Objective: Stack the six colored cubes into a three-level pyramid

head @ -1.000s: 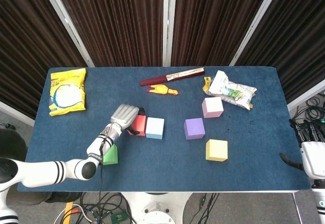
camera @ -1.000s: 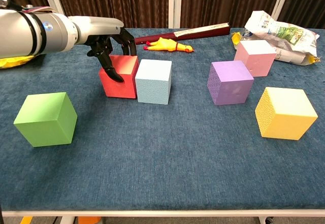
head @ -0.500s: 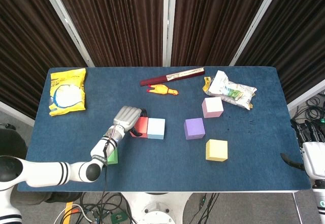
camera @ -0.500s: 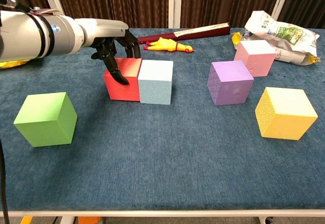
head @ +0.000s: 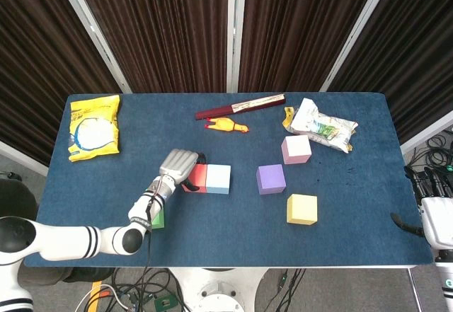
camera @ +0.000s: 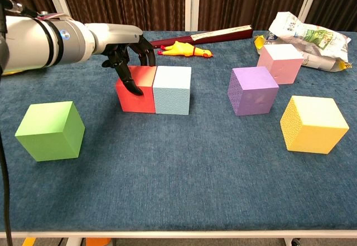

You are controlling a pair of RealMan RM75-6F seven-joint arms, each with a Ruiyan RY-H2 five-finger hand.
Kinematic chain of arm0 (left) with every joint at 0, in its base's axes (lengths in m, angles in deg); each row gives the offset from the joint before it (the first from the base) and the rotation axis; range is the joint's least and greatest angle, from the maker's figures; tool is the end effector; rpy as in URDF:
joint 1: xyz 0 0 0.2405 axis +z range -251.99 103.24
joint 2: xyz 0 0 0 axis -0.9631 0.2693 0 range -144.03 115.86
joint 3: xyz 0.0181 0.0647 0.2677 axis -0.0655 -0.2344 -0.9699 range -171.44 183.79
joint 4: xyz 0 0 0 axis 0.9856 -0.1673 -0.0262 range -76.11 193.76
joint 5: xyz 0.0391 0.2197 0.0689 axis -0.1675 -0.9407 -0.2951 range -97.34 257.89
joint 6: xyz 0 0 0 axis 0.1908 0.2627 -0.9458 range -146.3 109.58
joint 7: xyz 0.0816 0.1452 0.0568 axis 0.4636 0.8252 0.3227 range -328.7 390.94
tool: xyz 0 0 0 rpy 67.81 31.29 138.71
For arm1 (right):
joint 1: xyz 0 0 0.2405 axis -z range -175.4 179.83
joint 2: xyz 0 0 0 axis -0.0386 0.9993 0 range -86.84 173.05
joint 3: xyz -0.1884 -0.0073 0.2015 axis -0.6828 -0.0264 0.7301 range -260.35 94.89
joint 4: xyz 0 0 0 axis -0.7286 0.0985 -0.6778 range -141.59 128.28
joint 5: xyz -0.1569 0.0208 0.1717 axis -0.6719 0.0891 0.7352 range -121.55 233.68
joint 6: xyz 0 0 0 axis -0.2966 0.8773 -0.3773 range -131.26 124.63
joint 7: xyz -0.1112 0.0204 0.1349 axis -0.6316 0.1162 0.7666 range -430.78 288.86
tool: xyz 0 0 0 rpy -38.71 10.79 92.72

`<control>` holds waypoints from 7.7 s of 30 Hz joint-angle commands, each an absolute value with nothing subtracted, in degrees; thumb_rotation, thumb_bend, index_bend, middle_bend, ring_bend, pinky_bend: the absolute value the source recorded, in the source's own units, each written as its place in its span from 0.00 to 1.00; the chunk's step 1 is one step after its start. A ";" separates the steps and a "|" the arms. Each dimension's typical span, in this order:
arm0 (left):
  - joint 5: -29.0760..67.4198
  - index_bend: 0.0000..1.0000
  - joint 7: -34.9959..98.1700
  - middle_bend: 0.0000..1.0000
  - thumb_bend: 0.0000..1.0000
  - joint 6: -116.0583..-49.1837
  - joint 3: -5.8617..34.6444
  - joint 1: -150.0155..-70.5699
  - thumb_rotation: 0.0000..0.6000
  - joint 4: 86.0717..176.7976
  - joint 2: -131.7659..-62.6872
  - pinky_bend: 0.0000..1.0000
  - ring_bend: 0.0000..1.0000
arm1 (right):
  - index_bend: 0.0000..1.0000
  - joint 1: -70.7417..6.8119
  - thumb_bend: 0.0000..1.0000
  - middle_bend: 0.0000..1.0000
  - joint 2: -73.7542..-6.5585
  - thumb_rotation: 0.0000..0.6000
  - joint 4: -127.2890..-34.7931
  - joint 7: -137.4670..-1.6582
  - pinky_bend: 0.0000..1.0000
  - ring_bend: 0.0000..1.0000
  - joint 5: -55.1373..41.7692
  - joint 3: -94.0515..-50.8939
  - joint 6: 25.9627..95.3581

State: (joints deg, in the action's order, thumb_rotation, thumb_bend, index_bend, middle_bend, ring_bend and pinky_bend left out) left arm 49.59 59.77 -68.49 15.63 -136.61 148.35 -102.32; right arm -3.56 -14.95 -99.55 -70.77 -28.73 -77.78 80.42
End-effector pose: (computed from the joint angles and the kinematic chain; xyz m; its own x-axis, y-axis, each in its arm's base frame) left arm -0.0783 0.4165 -0.0765 0.4147 0.4550 0.7881 0.9025 -0.3164 -0.2923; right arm -0.3408 -0.2309 0.1868 0.4740 0.0255 0.8802 -0.8804 -0.0024 0.4742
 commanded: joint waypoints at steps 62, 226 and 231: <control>49.80 0.09 63.28 0.15 0.05 -72.05 15.94 -137.24 1.00 150.66 -102.94 0.80 0.80 | 0.00 -3.36 0.11 0.20 -15.22 1.00 -98.96 -69.07 0.16 0.05 -28.98 -77.55 81.08; 14.36 0.41 43.01 0.44 0.00 -74.81 11.48 -109.13 1.00 158.56 -84.71 0.80 0.85 | 0.23 -45.31 0.15 0.50 -38.93 1.00 -93.15 -81.23 0.26 0.21 -5.10 -71.38 40.28; 14.23 0.41 42.76 0.43 0.00 -74.82 11.43 -109.01 1.00 158.48 -84.66 0.80 0.85 | 0.23 -46.24 0.15 0.50 -40.82 1.00 -93.14 -82.57 0.26 0.21 -3.42 -71.19 40.85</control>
